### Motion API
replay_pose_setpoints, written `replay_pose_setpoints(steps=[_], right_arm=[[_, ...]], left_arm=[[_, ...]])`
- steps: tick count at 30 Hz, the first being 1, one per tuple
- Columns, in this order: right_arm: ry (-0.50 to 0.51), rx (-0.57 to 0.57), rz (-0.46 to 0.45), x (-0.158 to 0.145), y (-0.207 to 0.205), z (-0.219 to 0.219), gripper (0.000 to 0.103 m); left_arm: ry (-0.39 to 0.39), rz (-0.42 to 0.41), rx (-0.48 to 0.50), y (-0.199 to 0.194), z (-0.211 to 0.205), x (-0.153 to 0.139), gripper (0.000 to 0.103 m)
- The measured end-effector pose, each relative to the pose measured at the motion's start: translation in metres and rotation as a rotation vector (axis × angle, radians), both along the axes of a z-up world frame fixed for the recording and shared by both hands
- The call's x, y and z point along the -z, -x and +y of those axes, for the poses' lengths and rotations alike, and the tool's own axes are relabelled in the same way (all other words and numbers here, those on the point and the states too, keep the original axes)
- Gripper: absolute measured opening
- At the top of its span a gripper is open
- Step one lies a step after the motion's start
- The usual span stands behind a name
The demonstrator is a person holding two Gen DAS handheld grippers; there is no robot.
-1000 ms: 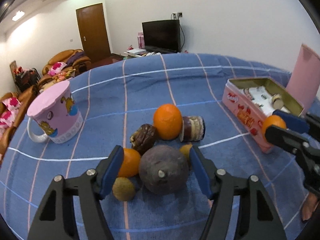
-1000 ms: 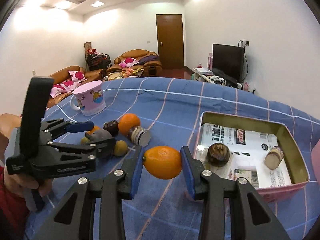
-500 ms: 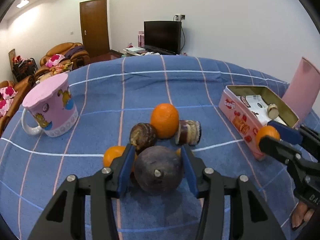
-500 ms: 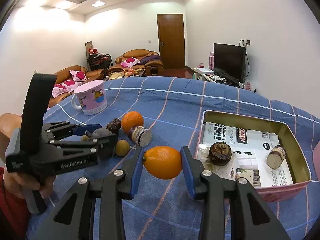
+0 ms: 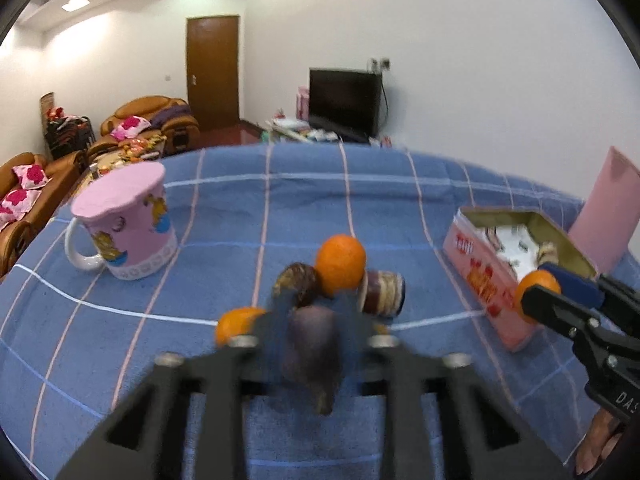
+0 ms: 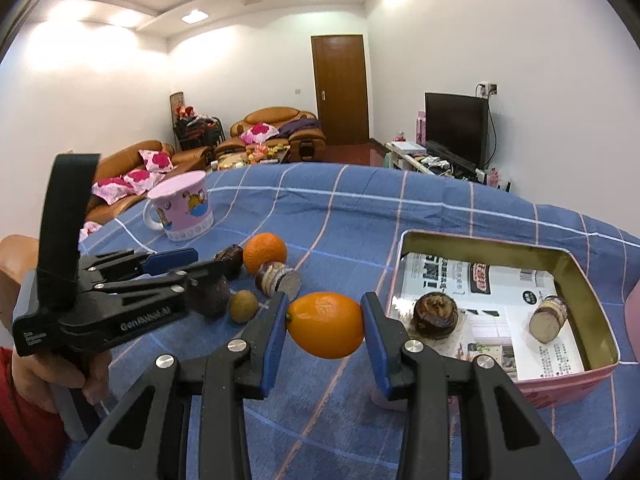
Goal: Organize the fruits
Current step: 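Grasp an orange with the right tool while the left tool grasps the dark taro, then carry the taro and orange over the tin box and open both tools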
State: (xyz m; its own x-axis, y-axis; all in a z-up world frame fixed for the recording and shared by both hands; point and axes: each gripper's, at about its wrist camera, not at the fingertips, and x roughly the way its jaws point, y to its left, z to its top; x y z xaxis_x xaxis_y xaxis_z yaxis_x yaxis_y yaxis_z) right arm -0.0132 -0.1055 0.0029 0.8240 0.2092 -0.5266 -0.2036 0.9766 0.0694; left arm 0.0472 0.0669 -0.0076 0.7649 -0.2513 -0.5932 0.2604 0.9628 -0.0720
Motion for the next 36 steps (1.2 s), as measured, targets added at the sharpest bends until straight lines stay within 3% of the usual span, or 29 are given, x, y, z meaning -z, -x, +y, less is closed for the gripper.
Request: replay_pose_setpoints(steps=[2, 4, 5, 6, 8, 13, 15, 17, 23, 28, 36], right_arm=[[0.0, 0.004, -0.01, -0.002, 0.001, -0.001, 0.039], [0.001, 0.009, -0.012, -0.003, 0.001, -0.002, 0.039], [-0.001, 0.011, -0.011, -0.003, 0.001, -0.003, 0.039], [-0.003, 0.011, -0.011, -0.004, 0.001, -0.004, 0.039], [-0.01, 0.013, -0.013, -0.005, 0.0, -0.005, 0.039], [-0.024, 0.008, -0.014, -0.007, 0.001, -0.008, 0.039], [-0.027, 0.006, -0.014, -0.007, 0.001, -0.008, 0.039], [-0.031, 0.005, -0.013, -0.007, 0.001, -0.008, 0.039], [-0.039, 0.003, -0.009, -0.007, 0.002, -0.009, 0.039], [-0.045, -0.003, -0.004, -0.008, 0.001, -0.008, 0.039], [-0.063, 0.016, -0.028, -0.013, 0.004, -0.013, 0.039]], left_arm=[[-0.012, 0.005, -0.011, 0.0, -0.001, 0.001, 0.014], [-0.018, 0.012, -0.014, -0.001, -0.002, 0.002, 0.021], [-0.016, 0.017, -0.011, -0.001, -0.001, 0.002, 0.031], [-0.021, 0.031, -0.011, 0.0, -0.002, 0.003, 0.05], [-0.042, 0.086, -0.023, -0.001, -0.003, 0.01, 0.073], [-0.054, 0.134, -0.062, -0.001, 0.001, 0.017, 0.069], [-0.08, 0.143, -0.07, -0.003, 0.0, 0.019, 0.053], [-0.127, 0.144, -0.054, -0.002, -0.004, 0.02, 0.054], [-0.102, 0.152, -0.068, -0.006, 0.007, 0.02, 0.055], [-0.156, 0.143, -0.062, -0.005, -0.002, 0.021, 0.053], [-0.056, 0.095, -0.109, 0.003, 0.015, 0.012, 0.053]])
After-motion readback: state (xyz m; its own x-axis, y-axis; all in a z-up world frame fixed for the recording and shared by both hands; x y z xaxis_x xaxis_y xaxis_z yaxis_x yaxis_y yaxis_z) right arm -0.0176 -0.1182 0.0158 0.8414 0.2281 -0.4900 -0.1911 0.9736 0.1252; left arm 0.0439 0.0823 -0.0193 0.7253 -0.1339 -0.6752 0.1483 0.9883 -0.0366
